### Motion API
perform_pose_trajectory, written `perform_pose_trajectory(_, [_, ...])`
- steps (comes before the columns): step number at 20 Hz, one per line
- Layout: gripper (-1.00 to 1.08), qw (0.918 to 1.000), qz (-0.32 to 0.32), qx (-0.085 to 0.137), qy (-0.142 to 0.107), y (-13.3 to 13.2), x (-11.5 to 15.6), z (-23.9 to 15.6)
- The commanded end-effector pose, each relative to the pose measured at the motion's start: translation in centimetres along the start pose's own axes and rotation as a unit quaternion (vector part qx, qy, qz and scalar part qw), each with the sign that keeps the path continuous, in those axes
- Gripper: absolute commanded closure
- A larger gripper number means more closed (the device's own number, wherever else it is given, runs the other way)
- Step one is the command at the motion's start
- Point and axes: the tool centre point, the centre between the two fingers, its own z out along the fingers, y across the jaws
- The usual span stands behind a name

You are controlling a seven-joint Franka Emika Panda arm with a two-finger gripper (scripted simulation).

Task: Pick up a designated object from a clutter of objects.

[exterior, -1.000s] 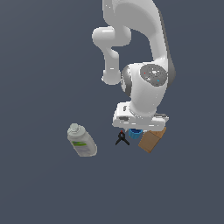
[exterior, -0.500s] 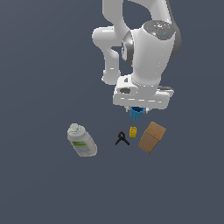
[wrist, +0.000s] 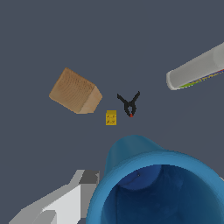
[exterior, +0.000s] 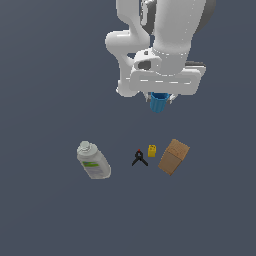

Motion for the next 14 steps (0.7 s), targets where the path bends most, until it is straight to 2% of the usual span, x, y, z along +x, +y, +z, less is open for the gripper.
perform_pose_trajectory(1, [1.08,1.0,0.0,0.0,0.0,0.1,-1.0,-1.8])
perform_pose_trajectory(8, [1.08,1.0,0.0,0.0,0.0,0.3,-2.8,-5.0])
perform_pose_trajectory(14, [1.08,1.0,0.0,0.0,0.0,0.3,-3.2,-5.9])
